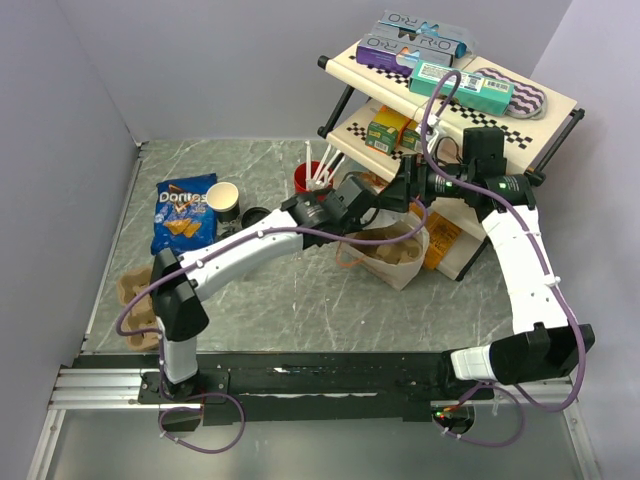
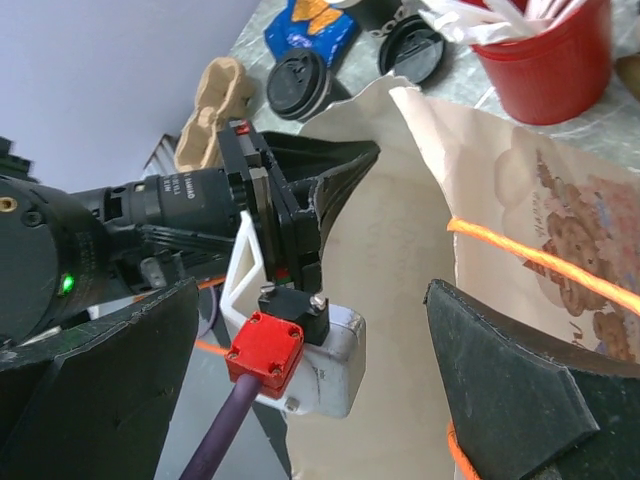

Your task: Pack the takeout coffee

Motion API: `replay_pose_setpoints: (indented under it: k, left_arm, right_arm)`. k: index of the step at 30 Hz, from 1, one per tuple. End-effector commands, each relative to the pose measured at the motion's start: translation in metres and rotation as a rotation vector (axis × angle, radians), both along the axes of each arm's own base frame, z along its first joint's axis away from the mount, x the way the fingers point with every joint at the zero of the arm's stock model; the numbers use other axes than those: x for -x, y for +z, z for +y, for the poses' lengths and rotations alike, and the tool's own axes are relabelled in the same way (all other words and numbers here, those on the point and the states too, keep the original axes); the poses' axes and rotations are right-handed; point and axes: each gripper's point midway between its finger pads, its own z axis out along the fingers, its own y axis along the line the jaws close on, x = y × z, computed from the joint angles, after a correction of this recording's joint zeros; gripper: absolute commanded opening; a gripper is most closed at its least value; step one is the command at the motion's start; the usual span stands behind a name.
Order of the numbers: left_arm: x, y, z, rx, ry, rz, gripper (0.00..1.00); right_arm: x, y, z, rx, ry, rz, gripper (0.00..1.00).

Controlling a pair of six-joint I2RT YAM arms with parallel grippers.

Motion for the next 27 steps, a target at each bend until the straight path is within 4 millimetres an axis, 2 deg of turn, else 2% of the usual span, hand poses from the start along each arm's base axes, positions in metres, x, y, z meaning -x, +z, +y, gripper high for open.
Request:
replay_pose_setpoints:
  k: [1, 2, 3, 5, 7, 10, 11, 12, 14, 15, 17, 18, 20, 21, 22, 23, 24, 25, 27]
  left_arm:
    - [0.002, 0.013, 0.031, -0.123, -0.046, -0.13, 0.01]
    - [0.002, 0.009, 0.035, -0.149, -0.049, -0.143, 0.01]
    - [0.003, -0.002, 0.043, -0.207, -0.06, -0.145, 0.01]
    - [0.0, -0.005, 0.051, -0.261, -0.045, -0.162, 0.01]
    - [-0.003, -0.002, 0.049, -0.262, -0.04, -0.17, 0.01]
    - [-0.005, 0.014, 0.036, -0.159, -0.024, -0.161, 0.01]
    - [-0.002, 0.016, 0.031, -0.112, -0.047, -0.124, 0.01]
    - [-0.001, 0.033, 0.025, -0.017, -0.029, -0.119, 0.01]
    - [0.0, 0.048, 0.022, 0.078, -0.029, -0.092, 0.01]
    - [0.009, 0.06, 0.019, 0.15, -0.054, -0.055, 0.01]
    - [0.018, 0.069, 0.021, 0.201, -0.085, -0.013, 0.01]
    - [0.033, 0.074, 0.023, 0.237, -0.144, 0.018, 0.01]
    - [0.048, 0.076, 0.028, 0.261, -0.21, 0.032, 0.01]
    - [0.065, 0.075, 0.043, 0.259, -0.262, 0.029, 0.01]
    - [0.069, 0.085, 0.038, 0.332, -0.305, -0.003, 0.01]
    - [0.071, 0.089, 0.045, 0.366, -0.31, -0.011, 0.18]
    - [0.082, 0.1, 0.056, 0.417, -0.328, -0.03, 0.35]
    - [0.09, 0.115, 0.051, 0.497, -0.385, -0.035, 0.49]
    - [0.098, 0.139, 0.058, 0.599, -0.391, -0.058, 0.65]
  right_arm:
    - [0.001, 0.047, 0.008, -0.087, 0.068, -0.125, 1.0]
    - [0.003, 0.049, 0.011, -0.104, 0.088, -0.12, 1.0]
    - [0.008, 0.057, 0.015, -0.146, 0.143, -0.126, 1.0]
    - [0.014, 0.061, 0.02, -0.197, 0.183, -0.086, 1.0]
    - [0.016, 0.064, 0.022, -0.224, 0.201, -0.071, 1.0]
    - [0.015, 0.058, 0.02, -0.198, 0.18, -0.068, 1.0]
    - [0.009, 0.056, 0.017, -0.168, 0.14, -0.081, 1.0]
    - [0.007, 0.053, 0.016, -0.154, 0.13, -0.082, 1.0]
    - [0.003, 0.044, 0.011, -0.119, 0.097, -0.076, 1.0]
    - [0.003, 0.042, 0.011, -0.116, 0.094, -0.071, 1.0]
    - [0.003, 0.041, 0.01, -0.119, 0.091, -0.067, 1.0]
    - [0.004, 0.042, 0.011, -0.124, 0.098, -0.064, 1.0]
    - [0.003, 0.046, 0.01, -0.132, 0.096, -0.071, 1.0]
    - [0.004, 0.048, 0.011, -0.134, 0.099, -0.073, 1.0]
    - [0.003, 0.049, 0.01, -0.135, 0.097, -0.072, 1.0]
    - [0.002, 0.05, 0.01, -0.133, 0.093, -0.074, 1.0]
    - [0.003, 0.05, 0.01, -0.132, 0.094, -0.069, 1.0]
    - [0.003, 0.049, 0.01, -0.127, 0.096, -0.072, 1.0]
    - [0.003, 0.043, 0.01, -0.121, 0.095, -0.059, 1.0]
